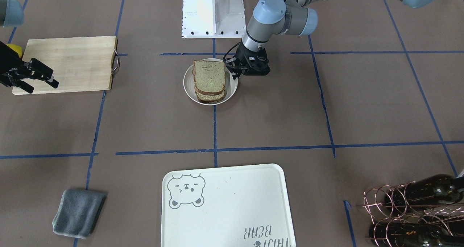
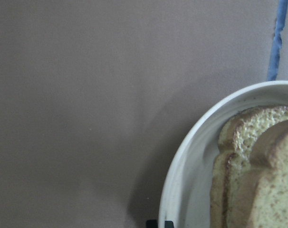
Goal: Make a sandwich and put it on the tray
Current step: 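Lift the plate with the left gripper and carry it onto the white tray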
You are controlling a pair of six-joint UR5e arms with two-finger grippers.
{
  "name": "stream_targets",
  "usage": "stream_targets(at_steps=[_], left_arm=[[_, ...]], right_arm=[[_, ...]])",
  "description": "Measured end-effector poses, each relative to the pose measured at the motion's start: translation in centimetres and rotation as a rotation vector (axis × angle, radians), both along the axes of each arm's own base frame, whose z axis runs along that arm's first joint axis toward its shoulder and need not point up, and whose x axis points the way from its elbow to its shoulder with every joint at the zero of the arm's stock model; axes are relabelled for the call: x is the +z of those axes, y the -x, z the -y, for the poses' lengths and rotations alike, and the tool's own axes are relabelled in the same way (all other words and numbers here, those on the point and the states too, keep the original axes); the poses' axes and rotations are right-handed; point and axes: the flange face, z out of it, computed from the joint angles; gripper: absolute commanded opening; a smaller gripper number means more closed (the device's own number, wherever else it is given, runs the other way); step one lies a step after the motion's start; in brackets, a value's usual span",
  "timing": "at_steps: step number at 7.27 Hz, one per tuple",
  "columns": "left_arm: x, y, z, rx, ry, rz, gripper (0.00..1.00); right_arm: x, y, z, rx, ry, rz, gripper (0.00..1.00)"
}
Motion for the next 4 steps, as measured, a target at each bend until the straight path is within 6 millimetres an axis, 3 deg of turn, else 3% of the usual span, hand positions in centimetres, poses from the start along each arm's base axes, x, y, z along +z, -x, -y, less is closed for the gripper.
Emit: stream_targets(at_steps=[2, 4], left_arm=[[-0.8, 0.9, 0.5, -0.023, 0.010, -0.062, 0.00], [-1.6, 3.2, 3.2, -0.071, 0.043, -0.117, 0.00]], right_arm=[[-0.1, 0.0, 0.0, -0.001, 0.000, 0.001, 1.00], [-0.1, -0.1, -0.1, -0.006, 0.003, 0.008, 1.00]])
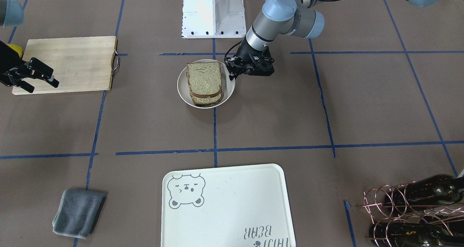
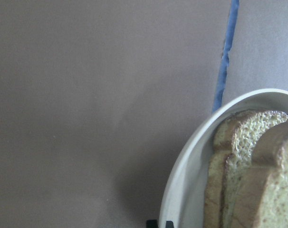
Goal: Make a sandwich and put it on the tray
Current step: 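Lift the plate with the left gripper and carry it onto the white tray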
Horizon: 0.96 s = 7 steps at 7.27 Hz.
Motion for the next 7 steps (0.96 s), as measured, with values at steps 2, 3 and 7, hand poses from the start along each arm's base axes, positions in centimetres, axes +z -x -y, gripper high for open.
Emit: stream_targets(at_steps=[2, 3, 7], left_arm=[[-0.9, 2.1, 5.1, -0.080, 0.038, -0.034, 0.00], [-1.8, 1.3, 9.0, -0.114, 0.054, -0.028, 0.00], [-1.5, 0.4, 25.1, -0.251, 0.116, 0.021, 0.00]], right_arm=[[0.0, -0.2, -0.1, -0.001, 0.003, 0.004, 1.00], [-0.1, -0.3, -0.1, 0.001, 0.002, 0.005, 1.00], [-0.1, -0.7, 0.0, 0.013, 0.005, 0.005, 1.00]])
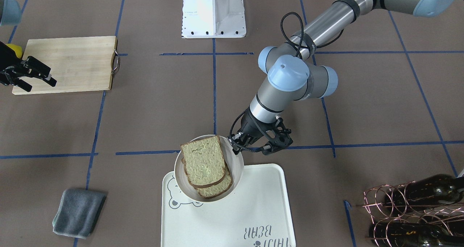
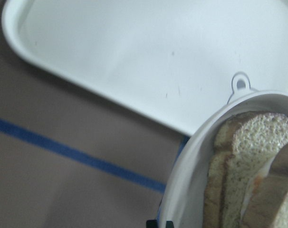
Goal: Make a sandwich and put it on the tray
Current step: 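Lift the plate with the left gripper and carry it onto the white tray, then set the plate down on the tray and open the left gripper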
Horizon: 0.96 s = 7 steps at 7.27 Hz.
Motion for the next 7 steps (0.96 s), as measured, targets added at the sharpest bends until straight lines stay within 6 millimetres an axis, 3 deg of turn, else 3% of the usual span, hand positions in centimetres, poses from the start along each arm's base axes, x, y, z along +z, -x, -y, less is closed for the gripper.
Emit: stream_targets(at_steps=[1, 3, 5, 7], left_arm=[[1.5, -0.3, 2.7, -0.025, 0.013, 0.002, 0.00], [4.5, -0.5, 5.7, -0.063, 0.048, 0.009, 0.00], [5.8, -0.9, 7.0, -0.107, 0.072, 0.009, 0.00], [5.6, -1.2, 7.2, -0.117, 0.068, 0.002, 0.00]], right_arm=[[0.0, 0.0, 0.0, 0.003, 0.003, 0.001, 1.00], [-0.1, -0.1, 0.0, 0.006, 0.007, 0.001, 1.00], [0.0, -0.1, 0.0, 0.007, 0.007, 0.000, 1.00], [0.1, -0.1, -0.1, 0.007, 0.010, -0.001, 1.00]])
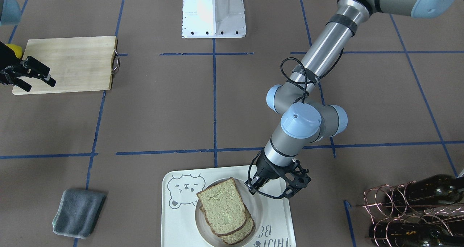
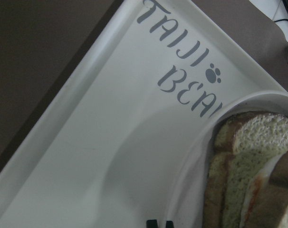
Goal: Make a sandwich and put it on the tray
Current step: 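Set the plate down on the tray and open the left gripper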
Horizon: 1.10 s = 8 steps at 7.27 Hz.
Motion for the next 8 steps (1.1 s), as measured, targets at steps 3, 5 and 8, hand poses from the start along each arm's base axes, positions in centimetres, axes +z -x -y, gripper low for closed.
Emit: stream_targets(at_steps=[3, 5, 8], left_arm=[[-0.4, -0.8, -0.6, 0.010, -0.014, -0.012, 0.22], [-0.5, -1.3, -1.1, 0.019, -0.024, -0.014, 0.22], [-0.7, 0.0, -2.2, 0.025, -0.063, -0.032, 0.22]], right_arm=[[0.3, -0.2, -0.1, 0.002, 0.006, -0.003, 1.00], [0.4, -0.2, -0.2, 0.003, 0.007, -0.004, 1.00], [0.5, -0.3, -0.1, 0.011, 0.006, -0.010, 1.00]])
